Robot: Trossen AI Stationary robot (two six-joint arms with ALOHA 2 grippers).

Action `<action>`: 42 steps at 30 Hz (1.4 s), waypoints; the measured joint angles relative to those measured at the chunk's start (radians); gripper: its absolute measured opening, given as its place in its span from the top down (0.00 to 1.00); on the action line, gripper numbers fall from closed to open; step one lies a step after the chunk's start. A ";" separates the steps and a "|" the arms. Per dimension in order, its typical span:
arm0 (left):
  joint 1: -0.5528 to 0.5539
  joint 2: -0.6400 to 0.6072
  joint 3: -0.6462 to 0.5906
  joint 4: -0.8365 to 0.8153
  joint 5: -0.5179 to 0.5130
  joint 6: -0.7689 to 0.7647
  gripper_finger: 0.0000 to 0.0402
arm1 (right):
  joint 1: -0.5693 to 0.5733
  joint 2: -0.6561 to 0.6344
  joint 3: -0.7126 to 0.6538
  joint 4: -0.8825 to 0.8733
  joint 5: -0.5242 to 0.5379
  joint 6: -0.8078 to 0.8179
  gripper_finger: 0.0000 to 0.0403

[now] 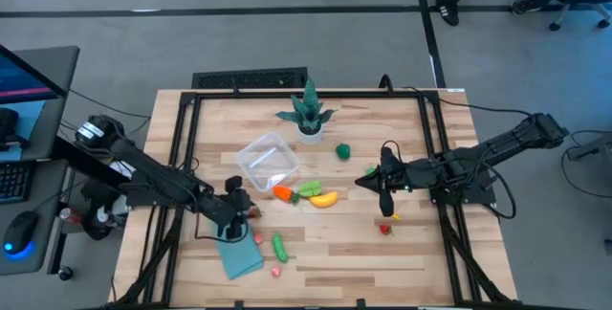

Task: Pick and placing Produce into tupperware
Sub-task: Put the left red strawberry into the transparent container

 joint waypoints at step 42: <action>0.001 0.143 0.007 0.027 0.051 -0.044 0.64 | 0.000 0.000 0.000 -0.001 0.000 0.009 1.00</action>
